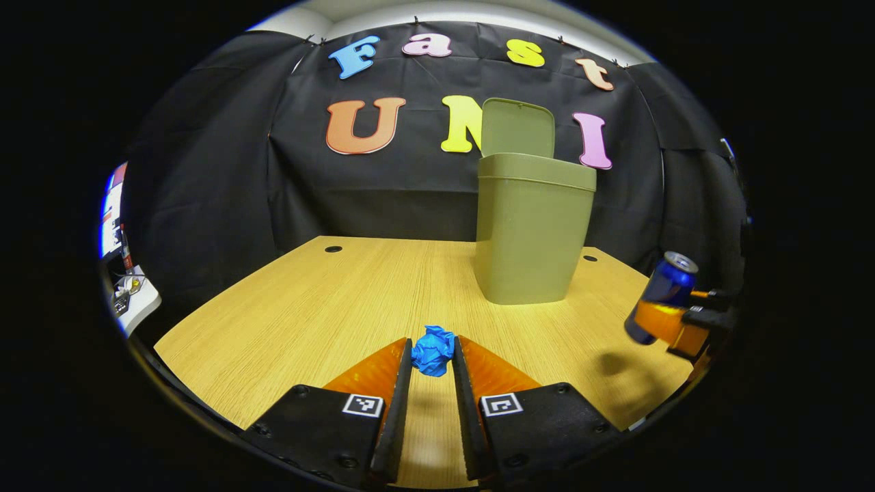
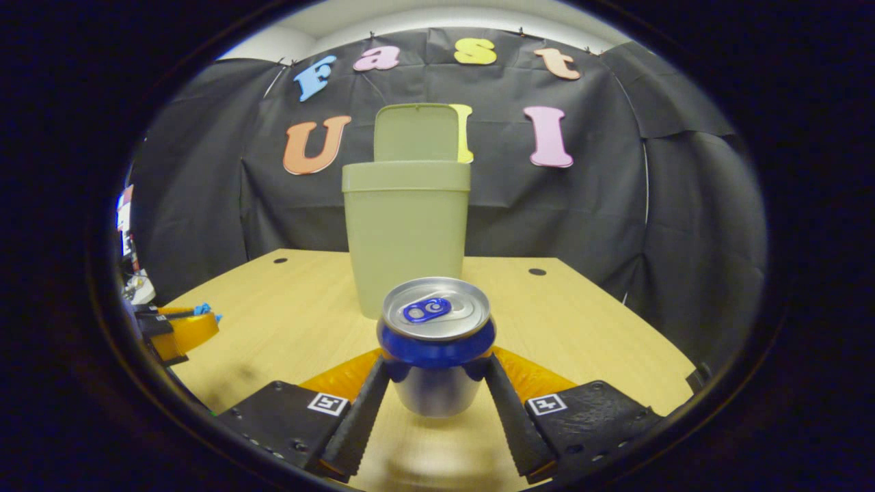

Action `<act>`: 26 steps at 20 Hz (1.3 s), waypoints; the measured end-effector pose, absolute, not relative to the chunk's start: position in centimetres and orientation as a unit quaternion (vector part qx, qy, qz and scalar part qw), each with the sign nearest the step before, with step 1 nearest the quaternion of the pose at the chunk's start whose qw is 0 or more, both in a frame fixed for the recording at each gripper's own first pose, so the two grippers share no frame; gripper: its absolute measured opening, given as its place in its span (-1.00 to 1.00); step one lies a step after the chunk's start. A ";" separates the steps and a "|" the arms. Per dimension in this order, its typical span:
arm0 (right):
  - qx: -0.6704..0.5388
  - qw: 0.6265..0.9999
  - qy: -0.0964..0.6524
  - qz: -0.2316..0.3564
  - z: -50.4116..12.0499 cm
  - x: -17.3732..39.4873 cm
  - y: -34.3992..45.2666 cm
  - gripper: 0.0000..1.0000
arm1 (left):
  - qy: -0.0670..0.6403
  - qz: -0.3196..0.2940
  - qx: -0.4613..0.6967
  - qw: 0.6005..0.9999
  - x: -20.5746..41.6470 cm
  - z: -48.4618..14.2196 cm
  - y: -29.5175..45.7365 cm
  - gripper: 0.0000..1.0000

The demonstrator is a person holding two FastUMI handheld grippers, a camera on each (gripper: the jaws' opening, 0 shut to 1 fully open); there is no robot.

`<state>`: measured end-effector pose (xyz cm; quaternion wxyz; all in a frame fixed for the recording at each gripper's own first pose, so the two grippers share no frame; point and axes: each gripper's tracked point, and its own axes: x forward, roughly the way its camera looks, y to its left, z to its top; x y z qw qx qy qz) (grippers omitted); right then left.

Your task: Press the lid of the desktop garbage bin to open it, pick up the crumpled paper on the desktop and throw it into the bin, then pick up the pop can on the desktop and drop it into the bin, and finally close the garbage bin lid.

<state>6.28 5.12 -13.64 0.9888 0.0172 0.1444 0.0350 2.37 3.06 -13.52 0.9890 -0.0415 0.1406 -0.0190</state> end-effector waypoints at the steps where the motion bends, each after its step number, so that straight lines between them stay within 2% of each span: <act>1: 0.019 0.990 0.137 0.035 -12.8 5.7 4.7 0.59 | 0.142 -0.021 -0.042 0.989 2.0 -13.5 2.7 -0.24; 7: 0.010 0.993 0.109 0.040 -9.5 3.3 2.8 0.60 | 0.124 -0.018 -0.057 0.991 1.6 -10.3 1.9 -0.24; 12: -0.006 0.992 0.120 0.046 -10.4 3.2 3.0 0.60 | 0.115 -0.058 -0.060 0.990 3.6 -5.2 -0.5 -0.24; 19: -0.011 0.988 0.133 0.073 -11.4 3.3 4.9 0.62 | 0.076 -0.079 -0.041 0.993 9.3 3.1 -2.1 -0.24; 26: -0.024 0.988 0.130 0.084 -11.4 3.4 5.6 0.60 | 0.029 -0.052 -0.021 0.998 16.3 9.0 -3.1 -0.24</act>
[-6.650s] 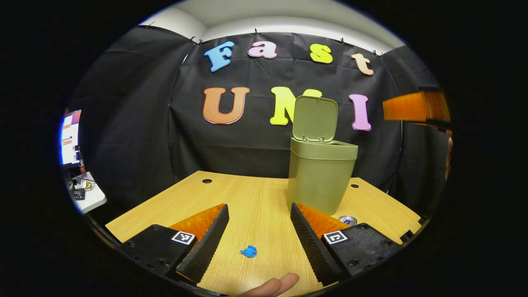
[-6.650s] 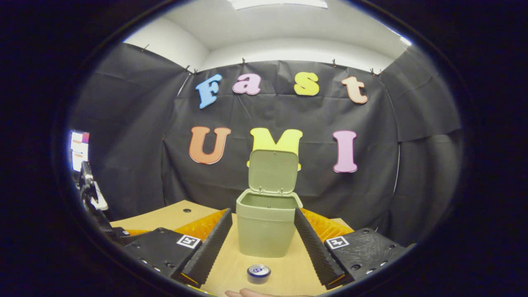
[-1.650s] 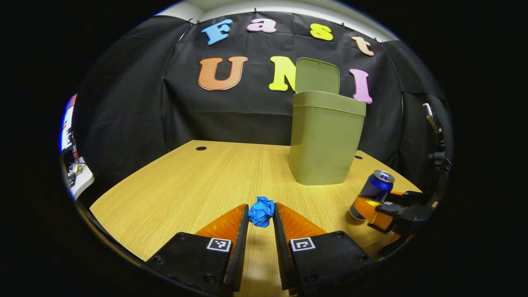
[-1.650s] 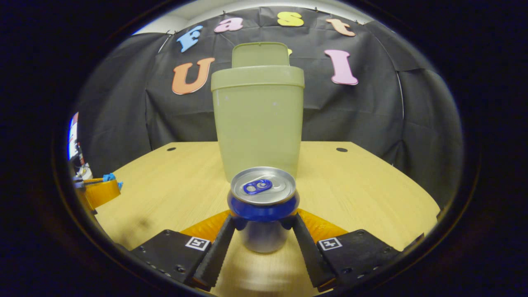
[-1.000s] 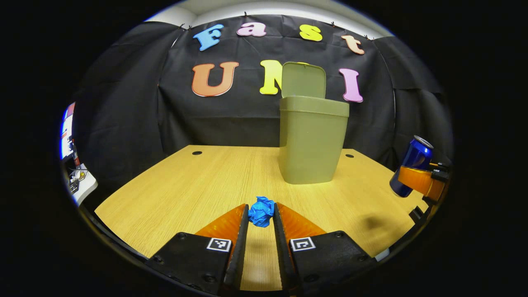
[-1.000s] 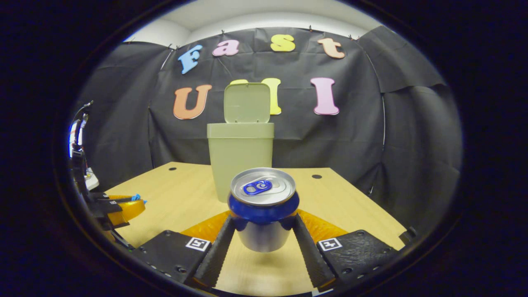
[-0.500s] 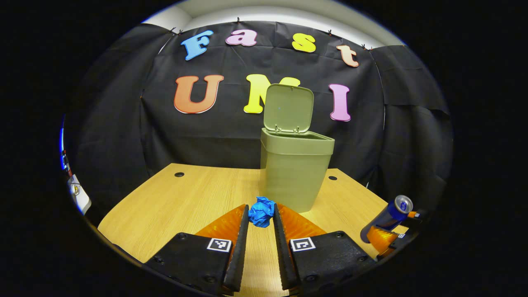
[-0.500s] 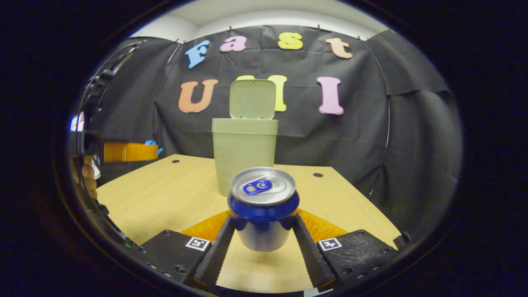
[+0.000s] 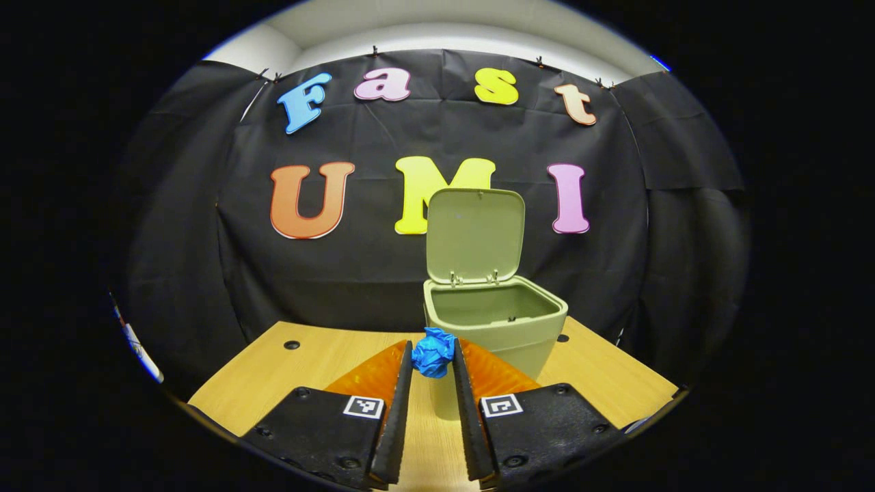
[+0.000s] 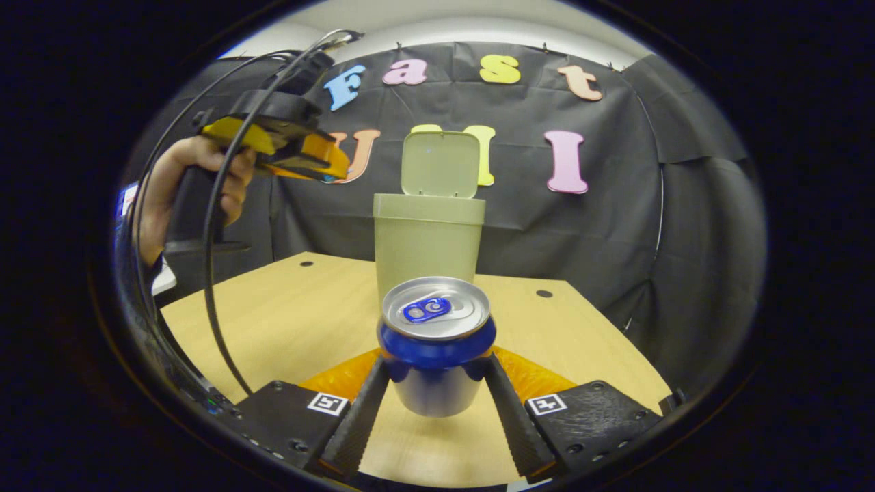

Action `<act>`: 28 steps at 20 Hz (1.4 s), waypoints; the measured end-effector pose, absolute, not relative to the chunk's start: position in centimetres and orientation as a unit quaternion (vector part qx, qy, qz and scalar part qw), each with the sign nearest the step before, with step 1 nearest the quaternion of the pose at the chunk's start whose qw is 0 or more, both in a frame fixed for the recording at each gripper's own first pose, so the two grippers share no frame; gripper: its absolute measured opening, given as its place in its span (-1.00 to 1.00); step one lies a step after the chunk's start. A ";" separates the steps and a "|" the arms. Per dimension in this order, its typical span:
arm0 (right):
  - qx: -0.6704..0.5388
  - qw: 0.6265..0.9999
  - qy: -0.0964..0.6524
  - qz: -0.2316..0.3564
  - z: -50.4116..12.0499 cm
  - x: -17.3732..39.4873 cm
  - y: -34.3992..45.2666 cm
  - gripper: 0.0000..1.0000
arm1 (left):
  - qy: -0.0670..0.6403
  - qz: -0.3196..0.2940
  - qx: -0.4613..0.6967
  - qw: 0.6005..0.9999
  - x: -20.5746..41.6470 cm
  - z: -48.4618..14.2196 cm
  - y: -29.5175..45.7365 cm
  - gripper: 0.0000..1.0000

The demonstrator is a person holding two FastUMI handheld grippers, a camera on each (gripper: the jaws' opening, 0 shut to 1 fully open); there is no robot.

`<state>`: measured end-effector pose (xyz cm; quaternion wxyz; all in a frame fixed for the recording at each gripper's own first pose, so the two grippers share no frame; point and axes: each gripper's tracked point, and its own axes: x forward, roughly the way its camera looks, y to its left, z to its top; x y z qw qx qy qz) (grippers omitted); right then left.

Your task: Press the lid of the desktop garbage bin to open it, pick up the crumpled paper on the desktop and throw it into the bin, then pick up the pop can on the desktop and drop it into the bin, and finally close the garbage bin lid.

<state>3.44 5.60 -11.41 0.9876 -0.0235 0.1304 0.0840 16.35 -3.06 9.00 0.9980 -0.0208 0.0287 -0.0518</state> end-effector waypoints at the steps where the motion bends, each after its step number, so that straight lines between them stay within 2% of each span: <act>1: -0.023 0.988 0.129 0.084 -11.3 3.5 5.5 0.60 | 0.022 -0.053 -0.024 0.998 17.6 9.8 -3.2 -0.25; 6: -0.012 0.988 0.133 0.080 -11.9 4.5 4.7 0.60 | 0.002 -0.037 -0.039 0.999 23.8 13.3 -3.8 -0.25; 11: -0.007 0.987 0.144 0.072 -12.9 4.8 4.2 0.60 | 0.021 -0.063 -0.034 0.997 28.5 13.3 -7.1 -0.25; 20: 0.000 0.985 0.157 0.066 -13.9 6.3 2.3 0.60 | 0.047 -0.088 -0.037 0.994 30.6 11.7 -10.7 -0.26; 22: 0.000 0.985 0.160 0.066 -13.9 6.4 2.2 0.60 | 0.050 -0.093 -0.032 0.994 30.8 11.7 -11.2 -0.21; 24: 0.000 0.985 0.159 0.067 -14.0 6.5 2.1 0.60 | 0.053 -0.091 -0.024 0.994 30.7 11.6 -11.4 0.12; 25: 0.000 0.985 0.161 0.068 -14.1 6.5 2.1 0.60 | 0.056 -0.093 -0.022 0.994 30.6 11.5 -11.6 0.48; 27: 0.001 0.983 0.167 0.070 -14.4 6.5 2.0 0.60 | 0.057 -0.095 -0.024 0.994 30.4 11.4 -11.9 0.75; 28: 0.003 0.983 0.170 0.071 -14.6 6.6 2.0 0.60 | 0.057 -0.091 -0.025 0.994 30.5 11.5 -11.8 0.82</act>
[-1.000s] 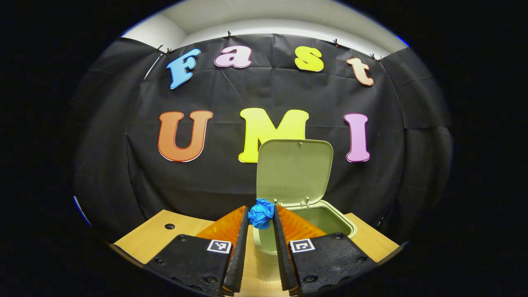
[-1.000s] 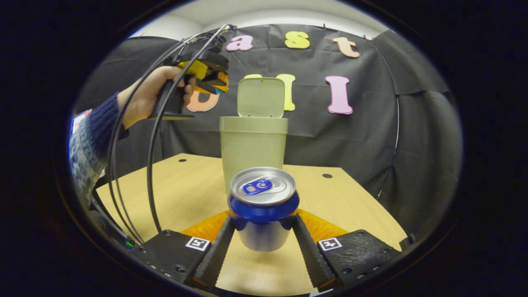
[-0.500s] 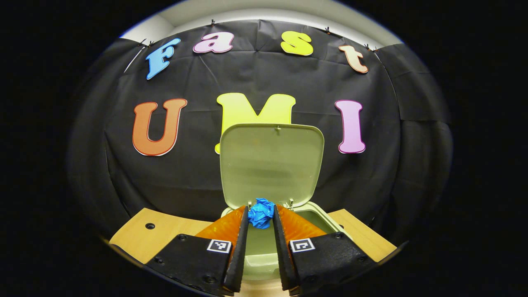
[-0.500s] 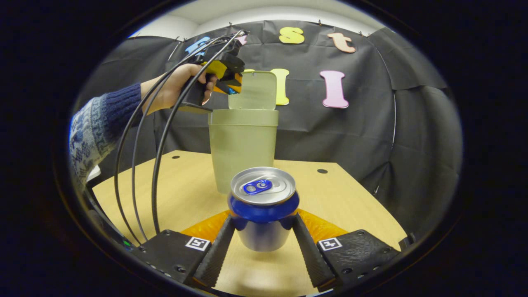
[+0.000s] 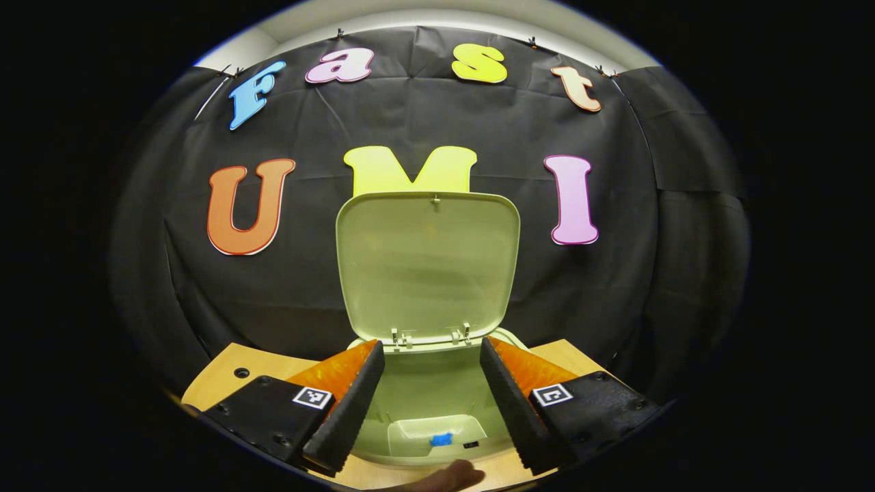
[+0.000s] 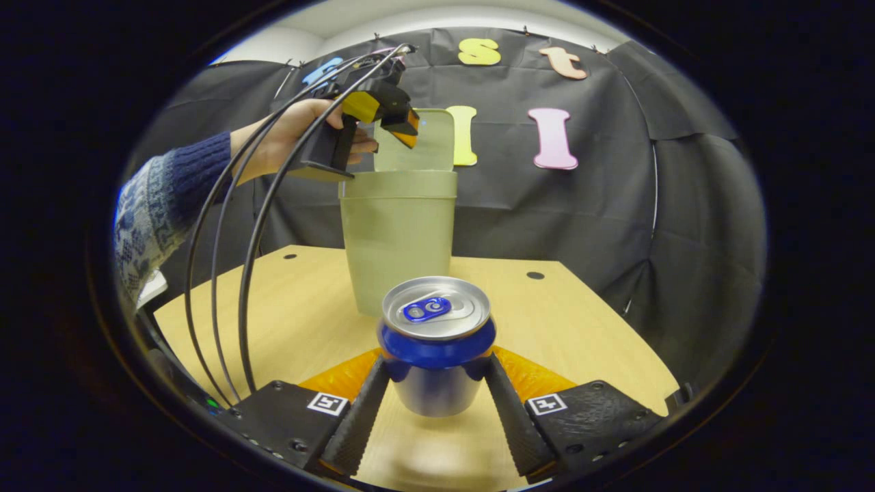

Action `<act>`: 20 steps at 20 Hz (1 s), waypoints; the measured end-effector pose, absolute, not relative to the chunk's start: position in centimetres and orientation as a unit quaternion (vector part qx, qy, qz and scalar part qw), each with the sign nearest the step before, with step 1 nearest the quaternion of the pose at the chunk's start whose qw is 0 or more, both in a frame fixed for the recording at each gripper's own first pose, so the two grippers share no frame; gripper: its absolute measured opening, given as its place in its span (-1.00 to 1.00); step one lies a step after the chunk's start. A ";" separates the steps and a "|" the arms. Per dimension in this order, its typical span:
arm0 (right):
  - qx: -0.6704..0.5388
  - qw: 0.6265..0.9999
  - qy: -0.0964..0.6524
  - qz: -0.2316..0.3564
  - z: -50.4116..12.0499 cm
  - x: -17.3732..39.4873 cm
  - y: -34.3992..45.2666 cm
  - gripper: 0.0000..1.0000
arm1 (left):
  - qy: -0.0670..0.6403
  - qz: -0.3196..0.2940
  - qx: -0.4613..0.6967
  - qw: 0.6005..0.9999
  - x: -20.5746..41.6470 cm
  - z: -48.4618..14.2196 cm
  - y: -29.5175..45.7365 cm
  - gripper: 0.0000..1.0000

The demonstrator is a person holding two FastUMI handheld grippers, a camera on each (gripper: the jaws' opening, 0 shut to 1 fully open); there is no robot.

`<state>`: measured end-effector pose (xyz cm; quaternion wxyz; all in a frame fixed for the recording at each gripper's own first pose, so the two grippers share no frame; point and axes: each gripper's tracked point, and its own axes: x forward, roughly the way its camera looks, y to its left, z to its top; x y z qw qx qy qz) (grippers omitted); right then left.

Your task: Press the lid of the desktop garbage bin to open it, pick up the crumpled paper on the desktop and throw it into the bin, then pick up the pop can on the desktop and drop it into the bin, and finally close the garbage bin lid.

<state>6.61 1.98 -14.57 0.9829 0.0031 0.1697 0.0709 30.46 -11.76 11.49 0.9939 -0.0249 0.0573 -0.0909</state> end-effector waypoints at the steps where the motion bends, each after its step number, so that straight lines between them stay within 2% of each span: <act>1: 0.005 0.983 0.172 0.069 -14.6 6.6 1.8 0.60 | 0.056 -0.088 -0.024 0.994 30.5 11.5 -11.6 0.96; 10: -0.003 0.984 0.167 0.056 -14.4 6.4 1.9 0.60 | 0.032 -0.070 -0.016 0.997 26.9 12.5 -8.1 0.99; 16: -0.014 0.986 0.157 0.062 -13.5 6.2 3.4 0.60 | -0.017 -0.060 0.006 0.998 20.7 13.4 -4.7 0.98; 20: -0.022 0.987 0.148 0.059 -12.3 6.1 3.9 0.60 | -0.019 -0.043 0.014 0.999 16.1 11.9 -2.6 0.96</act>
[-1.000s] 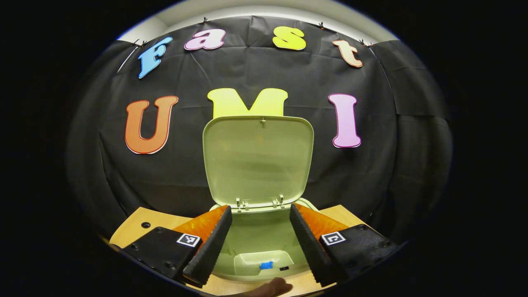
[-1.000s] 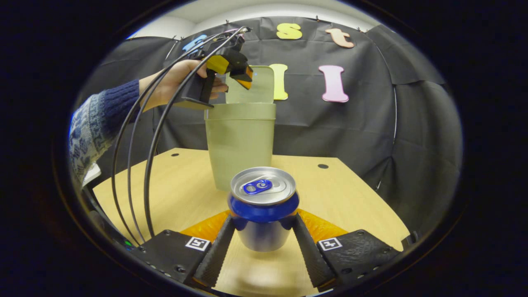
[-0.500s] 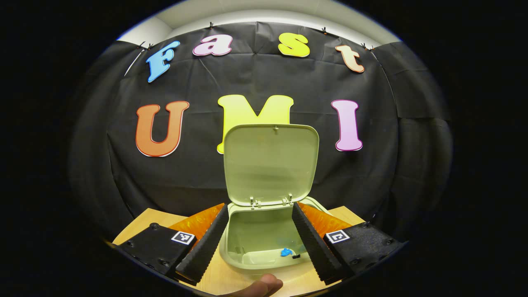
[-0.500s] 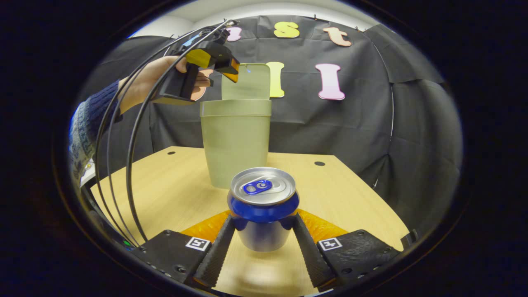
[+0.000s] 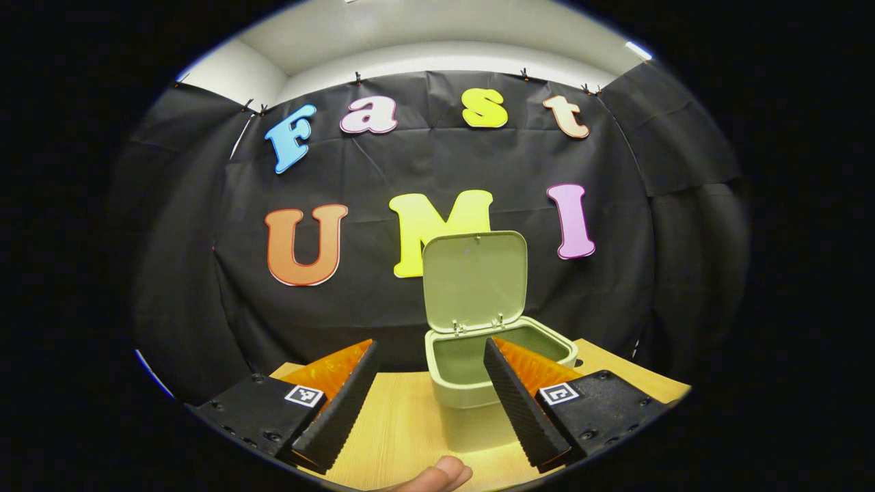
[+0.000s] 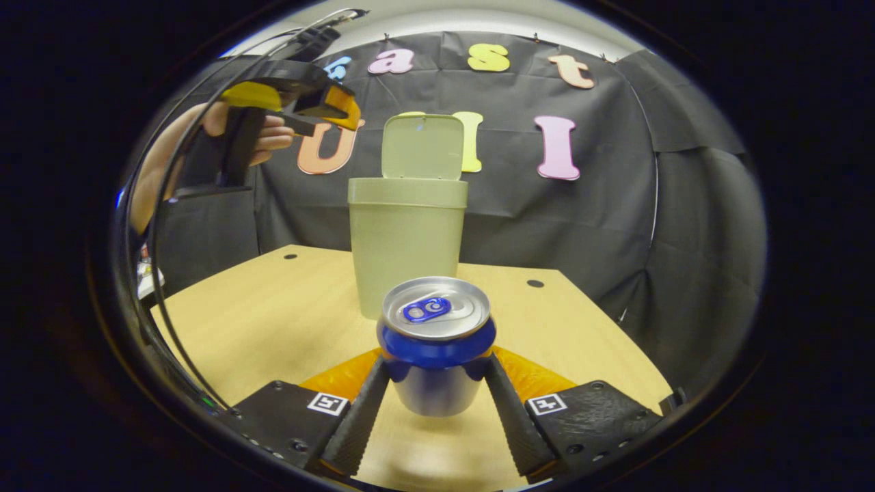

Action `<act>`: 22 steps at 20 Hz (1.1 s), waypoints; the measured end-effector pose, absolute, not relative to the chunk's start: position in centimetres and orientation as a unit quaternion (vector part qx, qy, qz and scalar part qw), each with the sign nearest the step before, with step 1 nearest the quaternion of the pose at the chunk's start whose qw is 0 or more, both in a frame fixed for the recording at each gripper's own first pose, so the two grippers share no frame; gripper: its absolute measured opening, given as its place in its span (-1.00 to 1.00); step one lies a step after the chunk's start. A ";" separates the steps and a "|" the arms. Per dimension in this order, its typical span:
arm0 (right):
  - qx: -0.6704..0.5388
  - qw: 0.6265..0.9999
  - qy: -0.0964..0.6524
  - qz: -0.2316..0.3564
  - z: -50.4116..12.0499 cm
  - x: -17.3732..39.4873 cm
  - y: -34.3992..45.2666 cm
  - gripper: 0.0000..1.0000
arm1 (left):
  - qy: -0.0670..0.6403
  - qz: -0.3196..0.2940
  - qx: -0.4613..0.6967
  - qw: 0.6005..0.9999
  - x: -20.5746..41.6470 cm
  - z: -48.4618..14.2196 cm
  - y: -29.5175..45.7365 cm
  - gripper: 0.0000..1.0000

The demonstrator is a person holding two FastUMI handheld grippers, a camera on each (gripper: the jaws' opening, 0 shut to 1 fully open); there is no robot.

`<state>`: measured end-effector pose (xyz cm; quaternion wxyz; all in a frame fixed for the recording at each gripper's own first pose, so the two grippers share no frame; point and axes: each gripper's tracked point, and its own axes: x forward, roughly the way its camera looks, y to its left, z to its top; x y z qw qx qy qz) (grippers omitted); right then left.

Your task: Press the lid of the desktop garbage bin to open it, pick up the crumpled paper on the desktop and throw it into the bin, then pick up the pop can on the desktop and drop it into the bin, and finally close the garbage bin lid.

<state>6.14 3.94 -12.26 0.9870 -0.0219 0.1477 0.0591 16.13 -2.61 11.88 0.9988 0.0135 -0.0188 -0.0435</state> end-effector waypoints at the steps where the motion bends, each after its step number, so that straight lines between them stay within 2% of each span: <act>1: -0.024 0.988 0.144 0.058 -11.9 6.1 4.0 0.60 | -0.014 -0.049 0.007 0.999 15.1 11.2 -2.6 0.96; 10: -0.030 0.990 0.127 0.049 -8.9 6.3 3.6 0.60 | 0.037 -0.049 -0.033 0.998 8.5 3.1 -0.5 0.98; 22: -0.031 0.997 0.051 0.050 5.9 11.1 3.3 0.59 | 0.047 -0.012 -0.059 0.997 5.9 -1.5 3.4 0.99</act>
